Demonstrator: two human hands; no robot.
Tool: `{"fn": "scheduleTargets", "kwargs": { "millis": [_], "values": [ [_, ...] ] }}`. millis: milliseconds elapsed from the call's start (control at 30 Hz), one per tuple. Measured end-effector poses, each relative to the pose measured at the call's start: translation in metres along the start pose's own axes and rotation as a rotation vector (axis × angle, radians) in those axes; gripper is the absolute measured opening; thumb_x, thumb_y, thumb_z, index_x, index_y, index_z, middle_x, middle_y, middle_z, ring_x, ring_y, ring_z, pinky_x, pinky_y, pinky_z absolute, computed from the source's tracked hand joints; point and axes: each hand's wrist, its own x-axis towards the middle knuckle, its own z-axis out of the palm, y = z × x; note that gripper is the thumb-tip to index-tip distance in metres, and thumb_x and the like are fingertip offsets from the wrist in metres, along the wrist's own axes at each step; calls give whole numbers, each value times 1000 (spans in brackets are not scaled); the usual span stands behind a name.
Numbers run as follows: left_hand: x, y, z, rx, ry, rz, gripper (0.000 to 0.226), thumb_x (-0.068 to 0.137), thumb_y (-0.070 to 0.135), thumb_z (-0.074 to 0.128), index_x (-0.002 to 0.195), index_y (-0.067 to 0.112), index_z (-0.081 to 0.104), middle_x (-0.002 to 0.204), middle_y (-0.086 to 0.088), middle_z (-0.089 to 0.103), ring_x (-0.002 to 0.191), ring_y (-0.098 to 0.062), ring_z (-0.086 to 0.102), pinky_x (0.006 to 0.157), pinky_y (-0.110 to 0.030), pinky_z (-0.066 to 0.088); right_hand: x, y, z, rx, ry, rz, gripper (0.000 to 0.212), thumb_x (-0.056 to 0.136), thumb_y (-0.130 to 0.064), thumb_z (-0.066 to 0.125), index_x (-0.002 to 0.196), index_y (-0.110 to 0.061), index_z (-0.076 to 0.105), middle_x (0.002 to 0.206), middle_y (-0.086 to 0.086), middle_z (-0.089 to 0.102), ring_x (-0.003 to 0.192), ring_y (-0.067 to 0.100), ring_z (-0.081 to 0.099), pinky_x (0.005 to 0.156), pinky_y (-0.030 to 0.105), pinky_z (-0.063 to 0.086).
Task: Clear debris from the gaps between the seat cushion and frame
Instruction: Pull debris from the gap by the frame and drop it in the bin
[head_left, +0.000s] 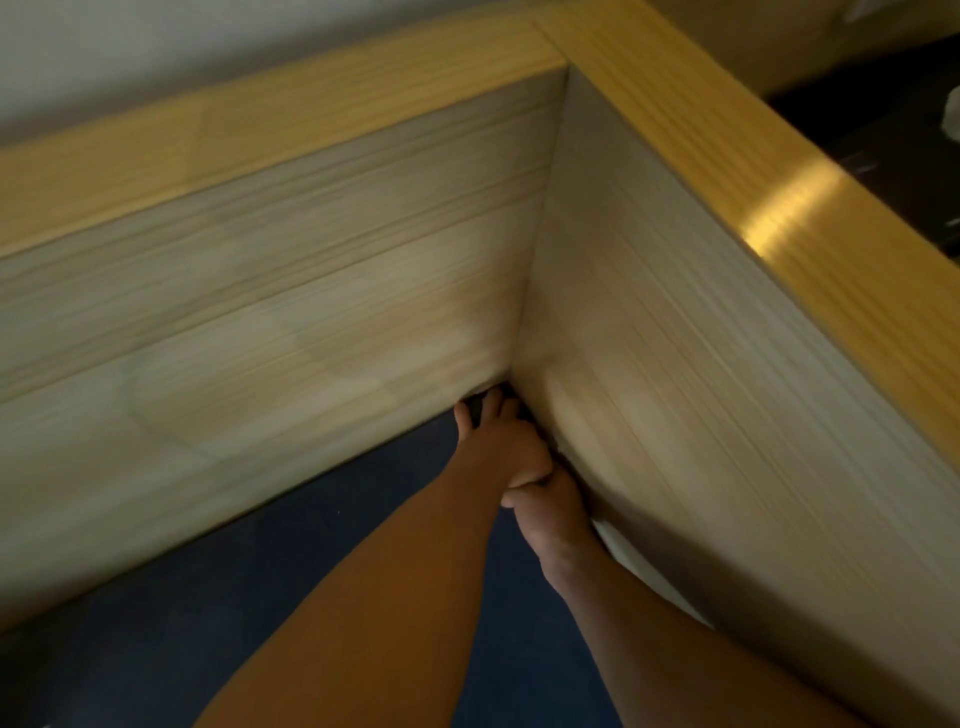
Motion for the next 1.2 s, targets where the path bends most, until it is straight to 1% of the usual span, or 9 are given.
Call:
{"fn": "scheduleTargets", "kwargs": {
  "millis": [167, 333, 433, 567, 667, 733, 833, 1000, 1200],
  "values": [
    [-20, -1, -11, -97, -22, 21, 48, 93, 43, 33, 135, 25, 48, 158, 3, 13, 145, -23, -12, 106, -65, -16, -15, 2, -1, 123, 109, 3, 35, 80, -15, 62, 114, -15, 58, 108, 8, 66, 102, 29, 62, 93, 52, 49],
    [-56, 5, -17, -404, 165, -63, 41, 97, 37, 36, 133, 16, 43, 149, -11, 35, 143, -32, 20, 108, -57, 24, -37, -10, 0, 4, 208, -136, 30, 86, -23, 55, 116, -22, 53, 101, 1, 61, 99, 29, 59, 86, 45, 49],
    [-80, -7, -17, -648, 257, -150, 28, 97, 37, 41, 97, 12, 53, 96, -11, 63, 91, -29, 58, 66, -32, 44, -48, -16, 9, -67, 225, -248, 23, 86, -21, 56, 108, -28, 58, 86, -11, 57, 85, 20, 59, 72, 31, 47],
    [-131, -42, -19, -1090, 458, -388, 35, 90, 42, 55, 66, 17, 50, 54, 3, 47, 51, -11, 47, 45, -21, 34, -72, -40, 46, -9, 49, -325, 25, 95, -25, 48, 115, -38, 57, 92, -26, 59, 83, -5, 58, 63, 7, 42],
    [-175, -73, -26, -1360, 581, -547, 29, 84, 38, 66, 94, 11, 62, 77, -4, 64, 71, -18, 63, 64, -33, 54, -98, -59, 80, -13, -65, -368, 21, 96, -25, 43, 95, -36, 61, 77, -14, 64, 69, 4, 62, 58, 25, 48],
    [-210, -100, -30, -1537, 635, -617, 32, 82, 29, 71, 108, 14, 59, 97, -11, 68, 87, -27, 68, 78, -40, 58, -118, -69, 104, -35, -122, -393, 20, 94, -21, 47, 103, -29, 62, 83, -10, 65, 73, 4, 61, 60, 21, 45],
    [-272, -140, -24, -1633, 723, -619, 28, 82, 22, 71, 108, 13, 66, 100, -8, 71, 89, -21, 69, 75, -31, 58, -163, -82, 141, -63, -261, -438, 39, 93, -18, 53, 131, -26, 49, 104, -9, 64, 83, 1, 62, 66, 6, 47],
    [-396, -187, 12, -1682, 886, -728, 19, 81, 15, 72, 99, 10, 71, 88, -7, 73, 82, -17, 69, 66, -22, 53, -261, -83, 205, -278, -557, -572, 44, 90, -3, 51, 130, -23, 52, 117, 2, 61, 95, 12, 63, 89, 28, 52],
    [-553, -229, 86, -1804, 1110, -789, 30, 75, 5, 75, 104, 8, 65, 90, -11, 71, 81, -20, 69, 71, -26, 56, -387, -50, 285, -394, -779, -719, 37, 84, -3, 60, 113, -24, 64, 94, -16, 63, 86, 1, 64, 74, 10, 49]
  ]
}}
